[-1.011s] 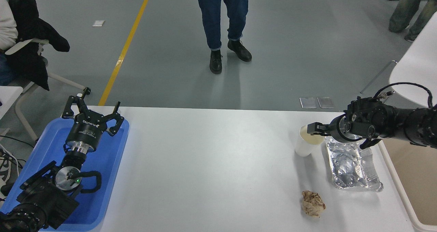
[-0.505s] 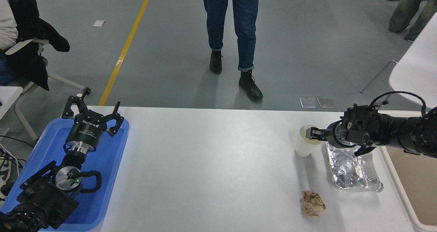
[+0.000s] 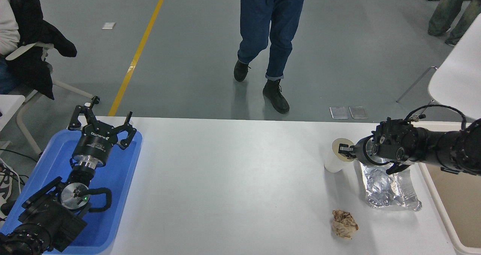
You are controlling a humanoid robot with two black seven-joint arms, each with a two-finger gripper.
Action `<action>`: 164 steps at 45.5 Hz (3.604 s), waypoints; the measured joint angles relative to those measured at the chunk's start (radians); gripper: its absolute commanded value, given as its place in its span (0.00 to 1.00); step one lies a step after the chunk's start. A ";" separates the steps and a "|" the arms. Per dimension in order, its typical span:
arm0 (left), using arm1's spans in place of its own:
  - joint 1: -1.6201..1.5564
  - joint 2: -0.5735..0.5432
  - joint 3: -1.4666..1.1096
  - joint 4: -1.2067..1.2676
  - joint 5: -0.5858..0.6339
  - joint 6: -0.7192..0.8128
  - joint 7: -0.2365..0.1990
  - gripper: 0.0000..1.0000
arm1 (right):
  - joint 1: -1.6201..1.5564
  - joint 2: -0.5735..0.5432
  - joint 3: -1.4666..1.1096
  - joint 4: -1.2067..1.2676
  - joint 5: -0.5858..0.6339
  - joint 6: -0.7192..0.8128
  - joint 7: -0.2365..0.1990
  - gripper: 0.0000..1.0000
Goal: Pick up paper cup place in dustbin
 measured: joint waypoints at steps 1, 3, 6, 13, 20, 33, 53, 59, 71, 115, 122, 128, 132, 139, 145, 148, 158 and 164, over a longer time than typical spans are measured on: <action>0.000 0.000 0.000 0.000 0.000 0.000 0.000 1.00 | 0.003 -0.001 -0.001 0.003 0.000 0.000 0.000 0.00; 0.000 0.000 0.000 0.000 0.000 0.000 0.000 1.00 | 0.011 -0.002 -0.006 0.013 0.000 0.001 0.000 0.00; 0.000 0.000 0.000 0.000 0.000 0.000 0.000 1.00 | 0.027 -0.004 -0.015 0.032 -0.002 0.002 0.001 0.00; 0.000 0.000 0.000 0.000 0.000 0.000 0.000 1.00 | 0.081 -0.007 -0.057 0.097 -0.007 0.011 0.001 0.00; 0.000 0.000 0.000 0.000 0.000 0.000 0.001 1.00 | 0.176 -0.030 -0.099 0.201 -0.012 0.045 0.003 0.00; 0.000 0.000 0.000 0.000 0.000 0.000 0.001 1.00 | 0.445 -0.104 -0.139 0.374 -0.017 0.308 0.005 0.00; 0.000 0.000 0.000 0.000 0.000 0.000 0.001 1.00 | 0.862 -0.191 -0.186 0.476 -0.007 0.589 0.007 0.00; 0.000 0.000 0.000 0.000 0.000 0.000 0.001 1.00 | 0.984 -0.200 -0.224 0.508 -0.001 0.607 0.008 0.00; 0.000 0.000 0.000 0.000 0.000 0.000 0.001 1.00 | 1.094 -0.204 -0.280 0.549 0.012 0.621 0.009 0.00; 0.002 0.001 0.000 0.000 -0.001 0.000 -0.002 1.00 | 0.426 -0.570 -0.368 -0.015 0.006 0.627 0.008 0.00; 0.002 0.001 0.000 0.000 -0.001 0.000 -0.002 1.00 | 0.200 -0.585 -0.224 -0.192 0.008 0.626 0.008 0.00; 0.002 0.001 0.000 0.000 -0.001 0.000 -0.002 1.00 | 0.023 -0.582 -0.093 -0.307 0.008 0.586 0.007 0.00; 0.002 0.001 0.000 0.000 -0.001 0.000 -0.002 1.00 | -0.089 -0.568 -0.005 -0.362 0.007 0.523 0.006 0.00; 0.002 0.002 0.000 0.000 -0.001 0.000 -0.002 1.00 | -0.228 -0.530 0.097 -0.418 0.006 0.369 0.007 0.00; 0.002 0.002 0.000 0.000 -0.001 0.000 -0.002 1.00 | -0.320 -0.493 0.150 -0.443 0.008 0.214 0.006 0.00; 0.002 0.002 0.000 0.000 -0.001 0.000 -0.002 1.00 | -0.365 -0.475 0.174 -0.455 0.010 0.133 0.006 0.00; 0.003 0.002 0.000 0.000 -0.002 0.000 -0.002 1.00 | -0.466 -0.419 0.247 -0.515 0.014 -0.011 0.006 0.00; 0.003 0.002 0.000 0.000 -0.002 0.000 -0.002 1.00 | -0.505 -0.390 0.277 -0.543 0.016 -0.084 0.006 0.45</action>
